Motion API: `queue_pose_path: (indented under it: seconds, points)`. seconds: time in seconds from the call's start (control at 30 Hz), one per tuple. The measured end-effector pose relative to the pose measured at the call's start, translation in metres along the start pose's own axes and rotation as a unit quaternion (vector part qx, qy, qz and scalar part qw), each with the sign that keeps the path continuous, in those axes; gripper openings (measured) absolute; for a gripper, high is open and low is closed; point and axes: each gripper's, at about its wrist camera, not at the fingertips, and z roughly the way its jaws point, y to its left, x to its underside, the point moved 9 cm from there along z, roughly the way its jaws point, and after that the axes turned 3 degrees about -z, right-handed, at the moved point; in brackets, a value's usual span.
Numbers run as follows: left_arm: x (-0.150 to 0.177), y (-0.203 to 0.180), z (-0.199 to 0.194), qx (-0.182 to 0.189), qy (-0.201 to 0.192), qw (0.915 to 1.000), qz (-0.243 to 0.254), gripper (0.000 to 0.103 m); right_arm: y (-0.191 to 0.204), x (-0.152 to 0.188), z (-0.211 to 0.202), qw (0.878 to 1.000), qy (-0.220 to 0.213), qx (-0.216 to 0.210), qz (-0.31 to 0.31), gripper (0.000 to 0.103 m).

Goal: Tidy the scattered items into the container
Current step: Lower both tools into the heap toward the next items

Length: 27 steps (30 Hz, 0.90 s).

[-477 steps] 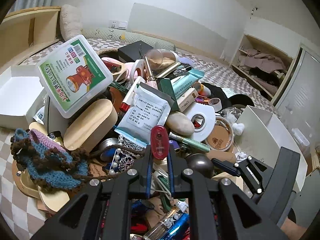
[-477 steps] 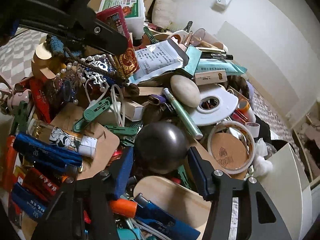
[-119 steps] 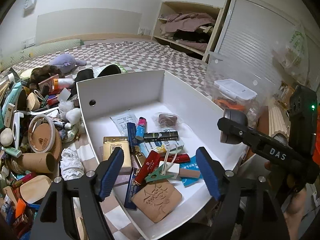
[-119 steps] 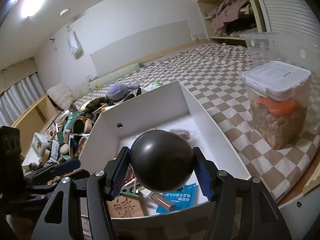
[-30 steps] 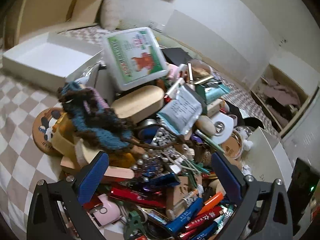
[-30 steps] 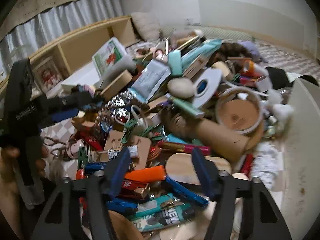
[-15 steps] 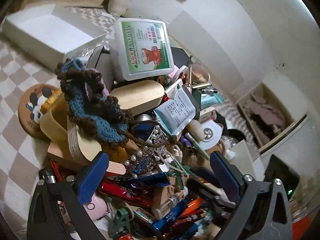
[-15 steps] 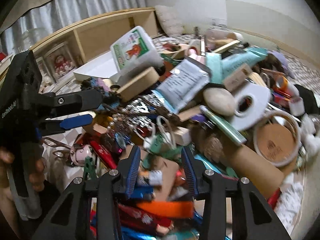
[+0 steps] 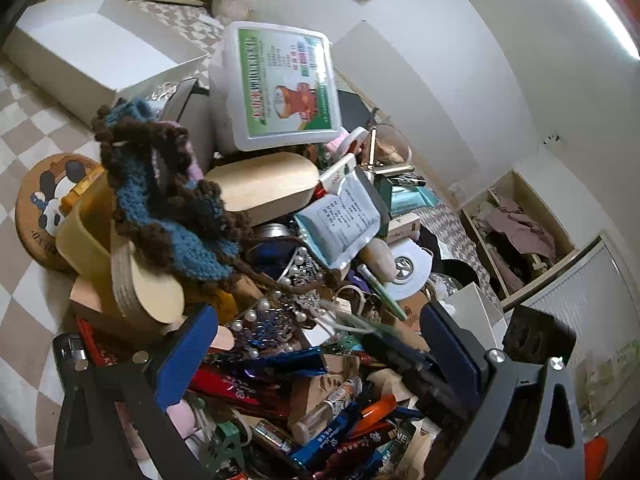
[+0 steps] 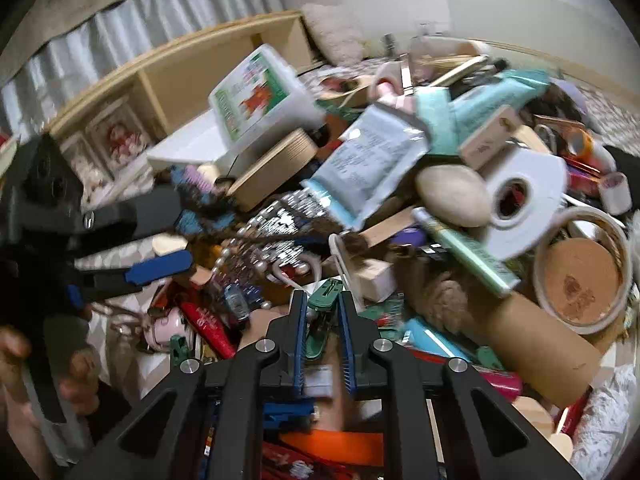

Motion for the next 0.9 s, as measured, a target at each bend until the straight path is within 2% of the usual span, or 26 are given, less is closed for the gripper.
queue_pose_path:
  seconds: [0.1,0.17,0.3,0.37,0.57,0.6,0.63,0.67,0.73,0.83,0.9]
  points:
    - [0.001,-0.005,-0.005,-0.008,-0.007,0.9995,0.031,0.101,-0.014,0.0,-0.011,1.0,-0.012,-0.004,0.028,0.01]
    - [0.003,-0.01,-0.007,-0.016,-0.011,0.998,0.06,0.093,-0.018,0.001,-0.017,0.999,-0.016,-0.014,0.039,0.01]
    - [0.011,-0.02,-0.008,-0.018,-0.01,0.9938,0.109,0.087,-0.028,-0.001,-0.033,0.997,-0.036,-0.019,0.058,0.01]
    - [0.015,-0.024,-0.008,-0.017,-0.008,0.991,0.132,0.078,-0.033,-0.004,-0.042,0.996,-0.049,-0.026,0.07,0.01]
    - [0.027,-0.037,0.0,-0.021,0.002,0.9799,0.199,0.077,-0.056,-0.011,-0.062,0.991,-0.079,-0.026,0.102,0.01]
    - [0.028,-0.038,0.005,-0.025,0.007,0.9785,0.205,0.076,-0.061,-0.012,-0.065,0.99,-0.083,-0.025,0.108,0.01]
    - [0.029,-0.038,0.009,-0.028,0.014,0.9771,0.21,0.071,-0.067,-0.013,-0.07,0.989,-0.09,-0.024,0.117,0.01]
    - [0.031,-0.038,0.014,-0.032,0.021,0.9757,0.216,0.062,-0.072,-0.013,-0.074,0.988,-0.094,-0.023,0.124,0.01]
    - [0.032,-0.033,0.025,-0.046,0.033,0.9743,0.218,0.055,-0.082,-0.015,-0.083,0.985,-0.106,-0.021,0.136,0.01]
    - [0.035,-0.027,0.038,-0.067,0.045,0.9731,0.216,0.054,-0.097,-0.016,-0.095,0.98,-0.12,-0.017,0.156,0.01]
    - [0.035,-0.025,0.044,-0.082,0.047,0.9711,0.219,0.046,-0.104,-0.015,-0.099,0.978,-0.125,-0.017,0.165,0.01]
